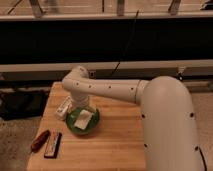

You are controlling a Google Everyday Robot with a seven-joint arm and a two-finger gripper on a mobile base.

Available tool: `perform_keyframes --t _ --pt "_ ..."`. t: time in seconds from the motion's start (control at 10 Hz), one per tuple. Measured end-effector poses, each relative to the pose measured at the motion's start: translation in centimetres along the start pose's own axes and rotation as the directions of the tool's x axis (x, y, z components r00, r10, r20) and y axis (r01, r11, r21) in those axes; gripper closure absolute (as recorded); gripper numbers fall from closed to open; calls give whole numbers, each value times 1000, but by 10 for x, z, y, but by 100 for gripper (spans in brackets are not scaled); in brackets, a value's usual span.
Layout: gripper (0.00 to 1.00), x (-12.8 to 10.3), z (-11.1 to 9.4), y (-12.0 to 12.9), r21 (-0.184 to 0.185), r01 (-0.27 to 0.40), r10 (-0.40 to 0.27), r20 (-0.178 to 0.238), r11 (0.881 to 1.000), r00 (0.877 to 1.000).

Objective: Place the white sponge in the ceramic bowl

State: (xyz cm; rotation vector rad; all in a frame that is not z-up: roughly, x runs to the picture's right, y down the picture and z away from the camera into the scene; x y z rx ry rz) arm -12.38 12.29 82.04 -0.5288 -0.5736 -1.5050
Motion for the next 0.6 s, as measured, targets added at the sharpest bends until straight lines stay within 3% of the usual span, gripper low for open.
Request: perform_keyframes --t 0.6 --pt "20 31 -15 14 -5 -23 23 -17 1000 1000"
